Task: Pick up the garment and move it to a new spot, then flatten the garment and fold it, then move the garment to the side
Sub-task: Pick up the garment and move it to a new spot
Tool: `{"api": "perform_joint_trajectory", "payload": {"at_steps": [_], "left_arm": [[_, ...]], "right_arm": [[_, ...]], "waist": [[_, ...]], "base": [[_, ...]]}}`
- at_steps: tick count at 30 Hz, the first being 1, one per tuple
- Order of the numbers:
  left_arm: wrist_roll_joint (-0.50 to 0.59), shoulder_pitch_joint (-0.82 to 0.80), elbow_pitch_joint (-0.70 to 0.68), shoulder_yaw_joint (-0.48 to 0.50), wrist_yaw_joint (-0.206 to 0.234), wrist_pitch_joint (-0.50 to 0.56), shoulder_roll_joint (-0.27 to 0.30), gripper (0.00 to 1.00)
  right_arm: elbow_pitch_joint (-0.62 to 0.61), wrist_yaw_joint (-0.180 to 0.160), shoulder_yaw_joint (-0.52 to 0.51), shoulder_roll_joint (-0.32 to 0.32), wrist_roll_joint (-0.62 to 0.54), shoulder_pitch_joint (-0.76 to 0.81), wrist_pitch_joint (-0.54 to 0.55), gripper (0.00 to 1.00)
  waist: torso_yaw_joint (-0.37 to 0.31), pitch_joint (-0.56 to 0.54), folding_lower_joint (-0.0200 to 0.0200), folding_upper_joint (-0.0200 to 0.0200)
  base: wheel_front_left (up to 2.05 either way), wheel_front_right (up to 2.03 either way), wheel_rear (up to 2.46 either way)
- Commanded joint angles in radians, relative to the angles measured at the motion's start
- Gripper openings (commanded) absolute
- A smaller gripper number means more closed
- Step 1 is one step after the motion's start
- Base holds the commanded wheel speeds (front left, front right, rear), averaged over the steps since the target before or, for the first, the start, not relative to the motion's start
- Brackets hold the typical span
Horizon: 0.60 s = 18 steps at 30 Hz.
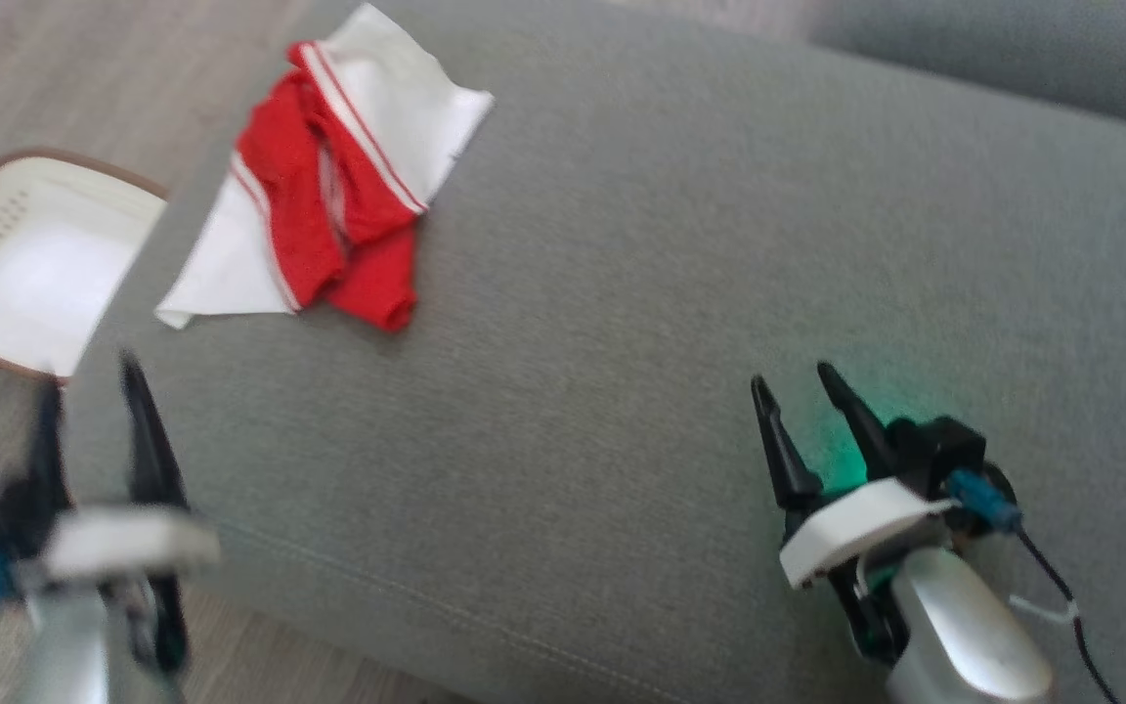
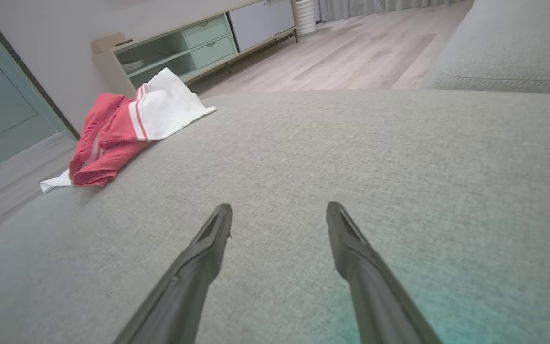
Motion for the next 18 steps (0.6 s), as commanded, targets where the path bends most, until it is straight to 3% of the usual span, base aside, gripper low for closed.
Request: {"api": "perform_joint_trajectory", "payload": {"at_steps": [1,10,18], "left_arm": [[0.015,-0.092,-0.019,0.034,-0.009,-0.005,0.049,1.00],[-0.033,-0.471,0.183,-0.037,-0.035,-0.005,0.187,1.00],[-0.132,-0.628,0.496,-0.112,-0.036,0.009,0.294,1.00]], "right_arm": [[-0.036,0.007,0.027,0.001,-0.013,-0.046,-0.006,1.00],[-0.106,0.007,0.079,0.001,-0.051,-0.132,-0.006,1.00],[-0.172,0.007,0.133,0.001,-0.056,-0.168,-0.006,1.00]], "waist": [[-0.053,0.068,-0.0002,0.0000],[-0.168,0.225,-0.0002,0.0000],[-0.277,0.306,-0.0002,0.0000]], "base": [[0.00,0.00,0.00],[0.00,0.00,0.00],[0.00,0.00,0.00]]}}
